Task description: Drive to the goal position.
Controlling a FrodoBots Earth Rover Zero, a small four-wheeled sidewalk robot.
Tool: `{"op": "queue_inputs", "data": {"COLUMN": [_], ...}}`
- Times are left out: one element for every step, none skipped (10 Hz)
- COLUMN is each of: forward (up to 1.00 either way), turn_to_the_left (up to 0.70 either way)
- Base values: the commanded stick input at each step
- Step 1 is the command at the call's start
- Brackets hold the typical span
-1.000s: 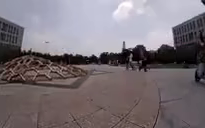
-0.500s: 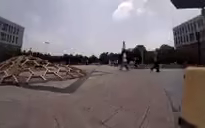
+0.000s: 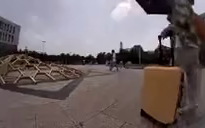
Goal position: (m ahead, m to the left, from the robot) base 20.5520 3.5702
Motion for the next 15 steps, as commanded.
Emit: {"op": "queue_inputs", "data": {"forward": [0.7,0.7,0.35,0.0,0.0,0.0,0.0,0.0,0.35,0.7,0.7,0.7,0.7,0.7,0.7], "turn_to_the_left": [0.0,0.0,0.0,0.0,0.0,0.0,0.0,0.0,0.0,0.0,0.0,0.0,0.0,0.0,0.0]}}
